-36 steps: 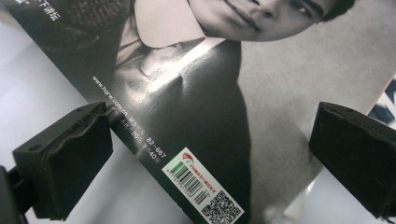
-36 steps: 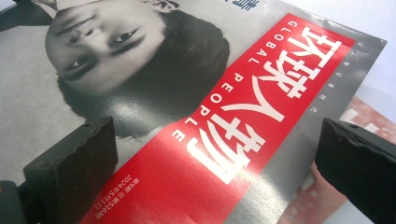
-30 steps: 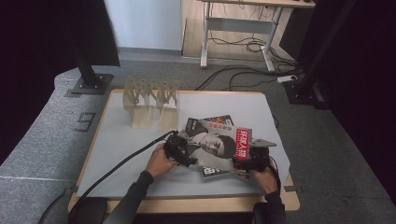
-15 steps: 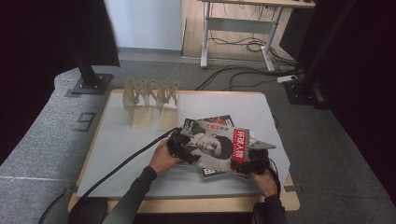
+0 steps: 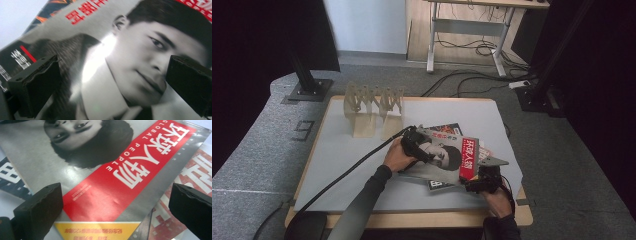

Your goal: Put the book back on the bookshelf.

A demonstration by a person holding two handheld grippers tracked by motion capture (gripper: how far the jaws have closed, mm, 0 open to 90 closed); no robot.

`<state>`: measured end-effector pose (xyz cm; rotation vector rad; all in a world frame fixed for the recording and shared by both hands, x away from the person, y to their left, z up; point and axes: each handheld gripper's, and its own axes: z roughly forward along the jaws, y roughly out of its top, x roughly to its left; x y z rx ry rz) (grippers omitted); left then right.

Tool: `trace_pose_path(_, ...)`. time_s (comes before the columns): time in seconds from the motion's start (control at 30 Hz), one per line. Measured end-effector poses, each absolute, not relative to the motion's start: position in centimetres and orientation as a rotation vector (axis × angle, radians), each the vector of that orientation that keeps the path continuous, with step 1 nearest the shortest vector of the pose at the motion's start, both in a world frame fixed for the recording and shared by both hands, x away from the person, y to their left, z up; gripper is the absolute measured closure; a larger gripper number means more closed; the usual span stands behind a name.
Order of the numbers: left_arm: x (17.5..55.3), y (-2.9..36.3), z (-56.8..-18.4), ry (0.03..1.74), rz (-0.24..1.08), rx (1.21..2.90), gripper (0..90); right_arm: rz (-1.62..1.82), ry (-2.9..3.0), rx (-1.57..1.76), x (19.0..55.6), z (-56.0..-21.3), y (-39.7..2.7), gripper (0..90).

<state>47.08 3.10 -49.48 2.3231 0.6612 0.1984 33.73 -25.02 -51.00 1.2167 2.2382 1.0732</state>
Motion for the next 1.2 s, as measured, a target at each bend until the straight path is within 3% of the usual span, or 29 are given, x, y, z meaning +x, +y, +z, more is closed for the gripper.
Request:
trace_pose_path(0.6,51.1,2.8,-50.1,0.733,0.253,2.249,0.0,1.049,2.288,1.172,32.7,-51.0,-24.7,0.0)
trace_pose_path(1.2,52.2,2.9,-50.3,0.786,0.249,2.237,0.0,1.039,2.293,1.175,32.7,-51.3,-24.9,0.0)
